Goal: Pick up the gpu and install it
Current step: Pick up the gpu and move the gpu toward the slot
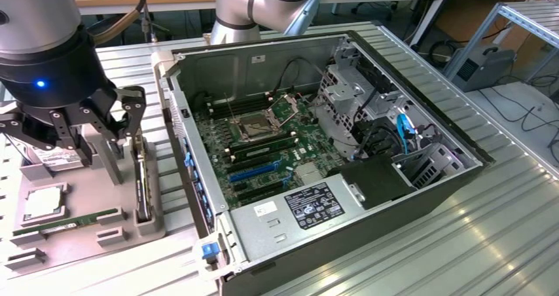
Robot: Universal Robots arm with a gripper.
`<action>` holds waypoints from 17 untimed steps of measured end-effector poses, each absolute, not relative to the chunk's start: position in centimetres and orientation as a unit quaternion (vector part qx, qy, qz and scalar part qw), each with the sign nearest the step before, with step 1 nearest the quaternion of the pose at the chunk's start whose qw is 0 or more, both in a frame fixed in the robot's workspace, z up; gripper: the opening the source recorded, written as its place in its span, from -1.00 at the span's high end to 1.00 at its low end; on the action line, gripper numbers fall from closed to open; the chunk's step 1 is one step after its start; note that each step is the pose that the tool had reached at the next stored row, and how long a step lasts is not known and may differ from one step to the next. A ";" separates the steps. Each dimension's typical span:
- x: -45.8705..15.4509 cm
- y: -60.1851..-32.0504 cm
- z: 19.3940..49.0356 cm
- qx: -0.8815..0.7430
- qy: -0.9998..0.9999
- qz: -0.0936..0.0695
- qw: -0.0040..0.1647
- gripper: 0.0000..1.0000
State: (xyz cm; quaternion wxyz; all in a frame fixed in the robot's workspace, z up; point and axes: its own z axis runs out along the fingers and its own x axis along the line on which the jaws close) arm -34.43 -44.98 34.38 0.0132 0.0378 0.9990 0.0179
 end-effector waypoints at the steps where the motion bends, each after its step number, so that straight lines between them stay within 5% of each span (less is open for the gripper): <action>1: -34.4 -45.0 34.4 0.038 0.999 0.018 0.013 0.15; 17: -34.1 -45.0 34.0 0.038 0.999 0.016 0.013 0.15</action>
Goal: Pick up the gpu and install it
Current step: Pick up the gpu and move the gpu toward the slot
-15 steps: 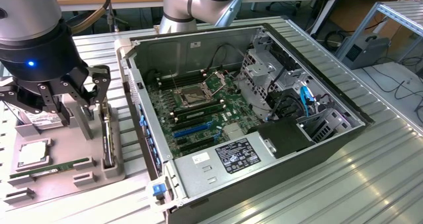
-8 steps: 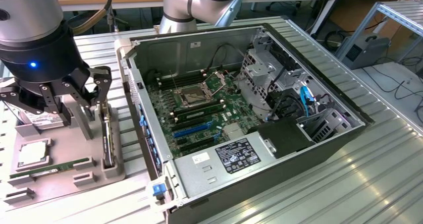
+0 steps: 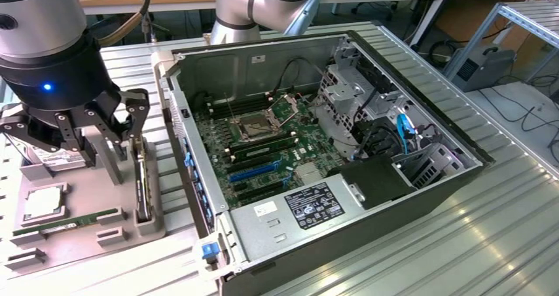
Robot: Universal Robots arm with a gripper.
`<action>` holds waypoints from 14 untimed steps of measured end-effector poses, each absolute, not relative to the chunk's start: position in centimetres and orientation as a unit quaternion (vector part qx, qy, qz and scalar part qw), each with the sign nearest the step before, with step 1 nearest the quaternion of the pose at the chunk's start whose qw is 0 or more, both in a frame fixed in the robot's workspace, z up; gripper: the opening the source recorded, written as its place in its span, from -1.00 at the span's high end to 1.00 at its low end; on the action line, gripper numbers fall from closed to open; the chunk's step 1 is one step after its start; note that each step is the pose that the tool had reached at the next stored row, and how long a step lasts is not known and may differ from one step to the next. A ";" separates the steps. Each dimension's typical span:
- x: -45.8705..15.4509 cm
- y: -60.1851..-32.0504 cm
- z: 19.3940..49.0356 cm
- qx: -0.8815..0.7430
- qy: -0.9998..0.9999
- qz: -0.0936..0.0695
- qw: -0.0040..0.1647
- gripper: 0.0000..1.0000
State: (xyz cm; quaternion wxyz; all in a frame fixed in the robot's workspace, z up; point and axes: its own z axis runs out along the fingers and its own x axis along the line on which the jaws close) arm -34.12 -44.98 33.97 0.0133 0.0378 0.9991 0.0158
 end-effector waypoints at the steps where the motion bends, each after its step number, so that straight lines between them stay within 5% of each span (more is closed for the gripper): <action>1: -34.1 -45.0 34.0 0.038 0.999 0.016 0.013 0.15; 14: -33.6 -45.0 33.7 0.038 0.999 0.015 0.013 0.15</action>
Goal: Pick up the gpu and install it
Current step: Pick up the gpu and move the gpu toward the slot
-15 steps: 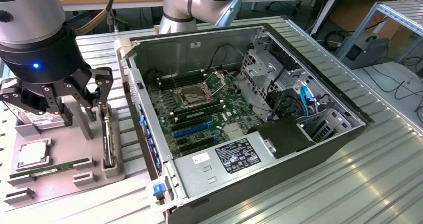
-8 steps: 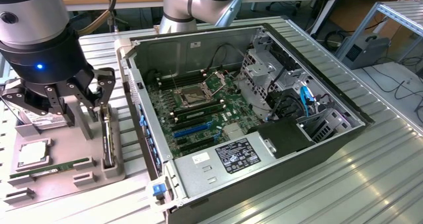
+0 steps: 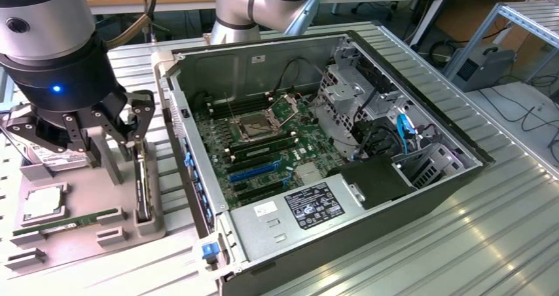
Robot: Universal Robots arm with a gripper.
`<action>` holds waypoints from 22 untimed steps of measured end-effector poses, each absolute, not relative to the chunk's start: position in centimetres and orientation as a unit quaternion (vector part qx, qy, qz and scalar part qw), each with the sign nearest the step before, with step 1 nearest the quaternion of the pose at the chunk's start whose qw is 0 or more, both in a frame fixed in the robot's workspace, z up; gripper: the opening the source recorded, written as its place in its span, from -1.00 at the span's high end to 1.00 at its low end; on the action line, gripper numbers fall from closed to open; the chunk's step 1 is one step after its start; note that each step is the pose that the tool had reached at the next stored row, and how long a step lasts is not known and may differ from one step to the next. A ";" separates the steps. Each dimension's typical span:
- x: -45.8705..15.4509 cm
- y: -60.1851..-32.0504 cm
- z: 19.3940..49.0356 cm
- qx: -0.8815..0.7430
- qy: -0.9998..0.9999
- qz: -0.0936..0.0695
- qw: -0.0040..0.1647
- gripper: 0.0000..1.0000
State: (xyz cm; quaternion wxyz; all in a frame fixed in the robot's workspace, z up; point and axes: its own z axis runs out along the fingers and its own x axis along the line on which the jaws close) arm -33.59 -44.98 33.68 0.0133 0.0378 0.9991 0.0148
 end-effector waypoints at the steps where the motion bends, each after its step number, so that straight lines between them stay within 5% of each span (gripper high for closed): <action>1: -33.6 -45.0 33.7 0.038 0.999 0.015 0.013 0.15; 22: -32.8 -44.5 33.2 0.038 0.999 0.011 0.013 0.15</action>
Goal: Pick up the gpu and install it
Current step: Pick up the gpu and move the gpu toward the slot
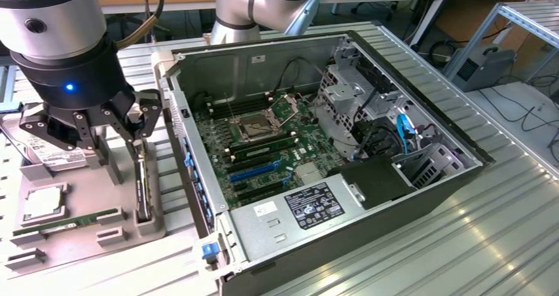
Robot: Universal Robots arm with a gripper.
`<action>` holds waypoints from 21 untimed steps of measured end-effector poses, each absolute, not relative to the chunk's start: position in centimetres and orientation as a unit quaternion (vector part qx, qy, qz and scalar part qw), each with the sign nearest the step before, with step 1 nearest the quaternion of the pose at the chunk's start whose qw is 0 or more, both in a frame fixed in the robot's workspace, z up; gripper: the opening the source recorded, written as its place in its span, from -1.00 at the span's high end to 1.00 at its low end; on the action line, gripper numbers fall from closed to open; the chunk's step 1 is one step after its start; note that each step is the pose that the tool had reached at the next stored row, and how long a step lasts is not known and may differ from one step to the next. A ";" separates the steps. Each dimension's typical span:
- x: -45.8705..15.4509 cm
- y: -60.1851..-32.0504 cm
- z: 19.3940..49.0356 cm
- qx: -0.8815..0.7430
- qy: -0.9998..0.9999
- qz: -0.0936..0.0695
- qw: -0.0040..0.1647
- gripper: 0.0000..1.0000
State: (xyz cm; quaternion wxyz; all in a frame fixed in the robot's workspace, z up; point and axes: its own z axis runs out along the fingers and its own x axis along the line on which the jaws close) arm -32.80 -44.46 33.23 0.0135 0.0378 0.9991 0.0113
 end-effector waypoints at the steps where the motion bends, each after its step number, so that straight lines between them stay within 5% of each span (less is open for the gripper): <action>1: -32.8 -44.5 33.2 0.038 0.999 0.011 0.013 0.15; 21: -32.4 -44.5 32.4 0.038 0.999 0.011 0.013 0.15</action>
